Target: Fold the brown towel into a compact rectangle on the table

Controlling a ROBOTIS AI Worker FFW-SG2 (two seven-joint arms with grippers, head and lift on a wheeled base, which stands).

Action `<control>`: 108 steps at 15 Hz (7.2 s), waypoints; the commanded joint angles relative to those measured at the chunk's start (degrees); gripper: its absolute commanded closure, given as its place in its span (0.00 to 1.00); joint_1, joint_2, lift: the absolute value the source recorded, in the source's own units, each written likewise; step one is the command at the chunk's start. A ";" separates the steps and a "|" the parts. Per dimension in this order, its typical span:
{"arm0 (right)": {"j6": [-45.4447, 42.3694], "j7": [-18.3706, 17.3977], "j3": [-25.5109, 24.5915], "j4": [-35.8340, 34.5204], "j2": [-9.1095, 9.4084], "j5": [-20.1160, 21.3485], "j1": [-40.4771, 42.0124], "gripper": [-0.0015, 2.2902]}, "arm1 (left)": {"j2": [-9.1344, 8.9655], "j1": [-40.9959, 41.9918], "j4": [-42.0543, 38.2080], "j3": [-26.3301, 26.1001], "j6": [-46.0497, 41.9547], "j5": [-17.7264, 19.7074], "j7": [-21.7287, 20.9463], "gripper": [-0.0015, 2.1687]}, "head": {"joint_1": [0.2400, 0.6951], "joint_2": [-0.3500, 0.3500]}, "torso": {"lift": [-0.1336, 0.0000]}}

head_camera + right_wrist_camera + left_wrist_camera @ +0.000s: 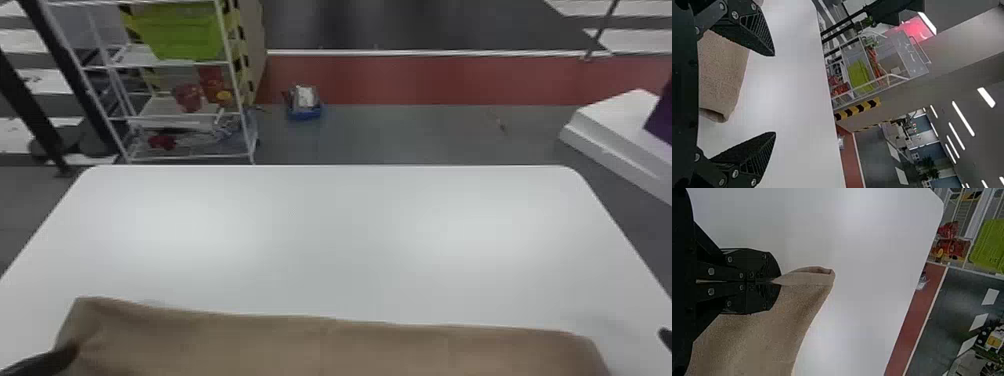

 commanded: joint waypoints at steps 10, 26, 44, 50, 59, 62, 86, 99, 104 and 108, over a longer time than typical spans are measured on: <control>0.29 0.19 3.68 1.74 -0.62 0.52 -0.89 0.08 | -0.15 -4.52 -21.26 -13.36 11.49 10.22 4.19 0.65 | 1.00 0.29 | 0.07; 6.97 0.19 10.62 0.78 -3.25 1.84 -1.94 0.22 | -0.15 -6.37 -20.82 -30.59 11.49 5.21 3.84 0.65 | 1.00 0.06 | 0.07; 16.82 0.19 33.12 7.10 -8.79 5.36 -5.90 0.88 | -0.15 -13.93 -20.21 -23.64 11.49 12.76 4.27 0.65 | 1.00 0.33 | 0.07; 19.28 0.19 41.03 8.77 -7.38 10.37 -8.97 0.88 | -0.15 -14.37 -19.95 -21.97 11.49 14.35 4.27 0.65 | 1.00 0.51 | 0.07; 19.45 -3.87 50.79 9.92 -5.98 16.08 -12.05 0.88 | -0.15 -14.63 -19.42 -21.97 11.49 14.35 4.36 0.65 | 1.00 0.65 | 0.07; 19.28 -4.75 53.08 10.97 -4.75 16.52 -14.16 0.88 | -0.15 -14.81 -19.42 -21.97 11.49 14.26 4.36 0.65 | 1.00 0.69 | 0.07; 14.71 -3.87 25.30 1.65 -2.29 -2.38 -4.93 0.05 | -0.15 -10.85 -15.46 -35.60 11.49 17.60 10.25 0.66 | 1.00 0.36 | 0.07; 5.74 -2.81 14.49 1.74 -2.90 -4.84 -0.10 0.05 | -0.15 -12.61 -4.39 -51.86 11.49 31.13 26.60 0.78 | 1.00 0.00 | 0.07; 3.63 -2.28 14.49 2.01 -3.52 -5.19 1.40 0.05 | -0.15 -12.61 -1.14 -54.32 11.49 31.84 33.19 0.78 | 1.00 0.00 | 0.07; 3.46 -2.02 15.46 2.09 -4.31 -5.36 1.40 0.05 | -0.15 -11.64 -1.84 -54.14 11.49 36.76 38.46 0.79 | 1.00 0.00 | 0.07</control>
